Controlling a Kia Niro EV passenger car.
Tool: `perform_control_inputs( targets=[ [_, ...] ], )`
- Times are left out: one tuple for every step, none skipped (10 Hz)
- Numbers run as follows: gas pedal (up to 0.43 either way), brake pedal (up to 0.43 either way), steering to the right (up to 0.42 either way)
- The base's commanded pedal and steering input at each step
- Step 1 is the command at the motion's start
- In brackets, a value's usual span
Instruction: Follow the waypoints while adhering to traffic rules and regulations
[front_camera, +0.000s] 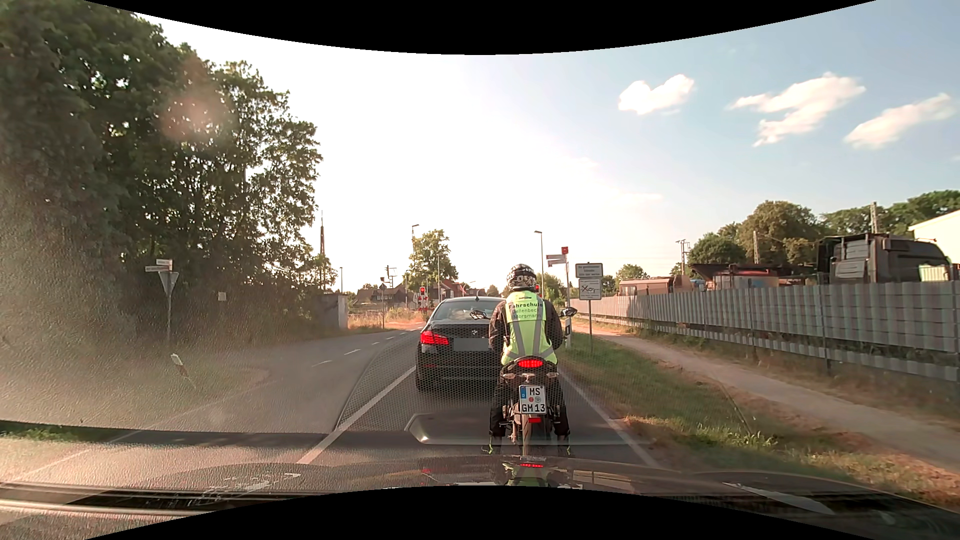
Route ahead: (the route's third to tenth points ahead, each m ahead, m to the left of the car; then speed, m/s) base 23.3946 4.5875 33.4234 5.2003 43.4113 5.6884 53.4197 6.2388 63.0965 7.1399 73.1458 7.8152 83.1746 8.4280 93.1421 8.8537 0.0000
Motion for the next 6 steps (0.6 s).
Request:
perform_control_inputs(
  targets=[
    [0.0,0.0,0.006],
    [0.0,0.0,0.006],
    [0.0,0.0,0.006],
    [0.0,0.0,0.006],
    [0.0,0.0,0.006],
    [0.0,0.0,0.006]
  ],
)
